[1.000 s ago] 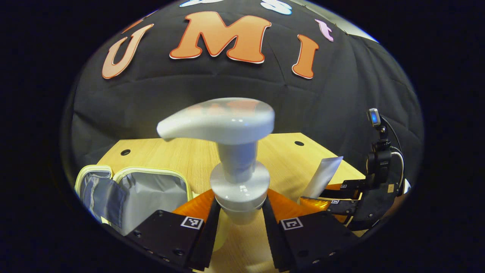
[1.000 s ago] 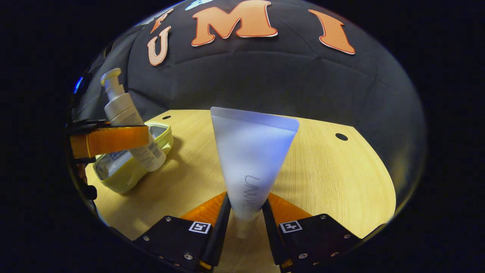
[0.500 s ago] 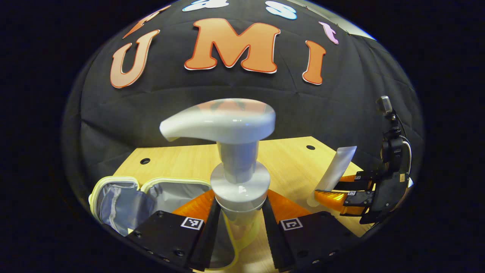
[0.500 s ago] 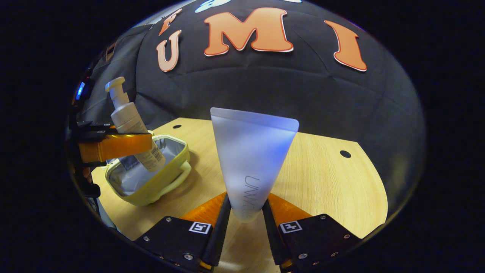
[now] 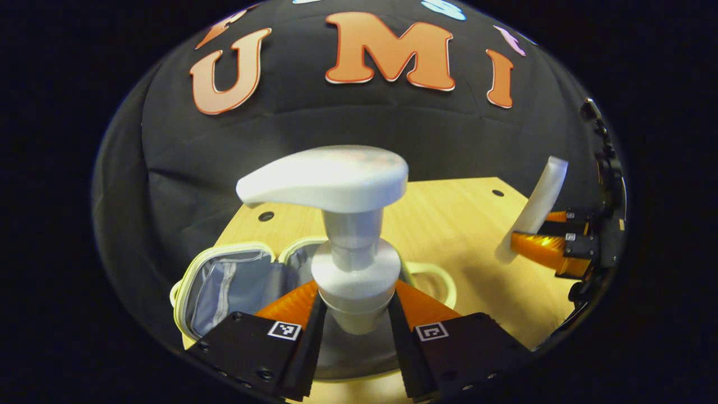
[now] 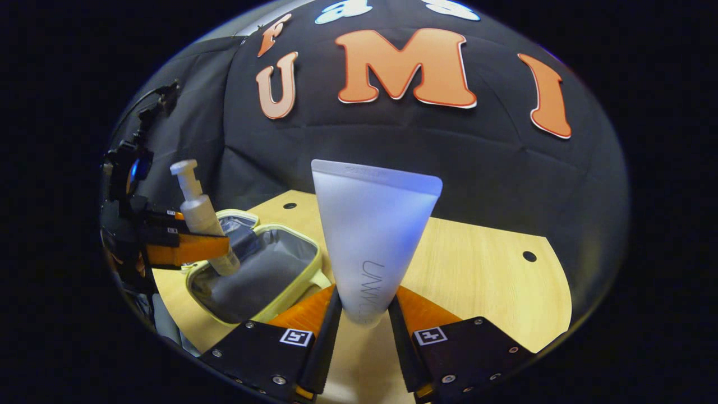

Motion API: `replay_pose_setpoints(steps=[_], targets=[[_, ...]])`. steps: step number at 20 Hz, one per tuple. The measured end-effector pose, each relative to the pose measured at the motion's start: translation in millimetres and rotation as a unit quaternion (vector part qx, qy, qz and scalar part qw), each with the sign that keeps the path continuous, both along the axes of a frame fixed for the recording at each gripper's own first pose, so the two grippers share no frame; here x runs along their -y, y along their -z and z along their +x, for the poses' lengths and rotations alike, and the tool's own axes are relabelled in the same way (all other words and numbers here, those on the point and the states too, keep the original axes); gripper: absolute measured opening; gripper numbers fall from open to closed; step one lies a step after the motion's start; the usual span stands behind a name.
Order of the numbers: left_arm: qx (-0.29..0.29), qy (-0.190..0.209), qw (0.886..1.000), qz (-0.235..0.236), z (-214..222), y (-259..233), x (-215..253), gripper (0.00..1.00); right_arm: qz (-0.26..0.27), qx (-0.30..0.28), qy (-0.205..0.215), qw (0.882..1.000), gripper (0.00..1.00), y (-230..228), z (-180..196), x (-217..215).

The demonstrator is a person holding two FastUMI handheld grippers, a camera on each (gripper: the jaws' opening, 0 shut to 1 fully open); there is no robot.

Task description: First open the suitcase, pack the skin care products into it, and then close the suitcase.

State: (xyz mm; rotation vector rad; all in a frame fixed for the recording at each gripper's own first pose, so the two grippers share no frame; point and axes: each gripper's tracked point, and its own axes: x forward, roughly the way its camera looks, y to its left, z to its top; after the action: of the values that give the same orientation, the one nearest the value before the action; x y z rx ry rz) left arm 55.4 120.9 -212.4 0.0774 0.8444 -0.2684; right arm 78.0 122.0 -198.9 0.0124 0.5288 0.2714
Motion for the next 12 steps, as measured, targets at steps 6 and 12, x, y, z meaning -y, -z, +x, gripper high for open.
replay_pose_setpoints(steps=[6, 12], targets=[[-0.083, 0.003, 0.997, 0.008, -17, 38, -41, 0.6, 0.014, 0.004, -0.02, 1.0, 0.52, -20, 3, -53], [-0.148, 0.024, 0.989, -0.005, -26, 62, -42, 0.6, 0.023, -0.002, -0.021, 1.0, 0.52, -24, 1, -91]])
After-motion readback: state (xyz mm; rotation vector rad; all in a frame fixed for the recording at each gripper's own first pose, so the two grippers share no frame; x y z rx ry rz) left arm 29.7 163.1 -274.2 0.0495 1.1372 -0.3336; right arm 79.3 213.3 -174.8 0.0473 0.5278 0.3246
